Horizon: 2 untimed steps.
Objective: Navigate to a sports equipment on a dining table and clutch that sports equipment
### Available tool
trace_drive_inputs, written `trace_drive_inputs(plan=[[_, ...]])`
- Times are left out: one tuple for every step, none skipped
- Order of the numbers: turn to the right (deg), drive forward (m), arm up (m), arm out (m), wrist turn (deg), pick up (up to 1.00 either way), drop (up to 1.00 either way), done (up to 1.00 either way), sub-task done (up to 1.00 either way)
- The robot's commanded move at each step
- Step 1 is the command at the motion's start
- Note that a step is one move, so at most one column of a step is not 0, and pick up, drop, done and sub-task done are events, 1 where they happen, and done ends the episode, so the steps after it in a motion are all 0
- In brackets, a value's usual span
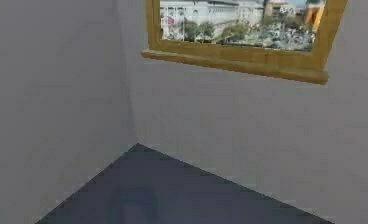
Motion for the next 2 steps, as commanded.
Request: trace_drive_inputs(plan=[[-45.0, 0.0, 0.0, 0.0, 0.0, 0.0, 0.0, 0.0, 0.0], [-45.0, 0.0, 0.0, 0.0, 0.0, 0.0, 0.0, 0.0, 0.0]])
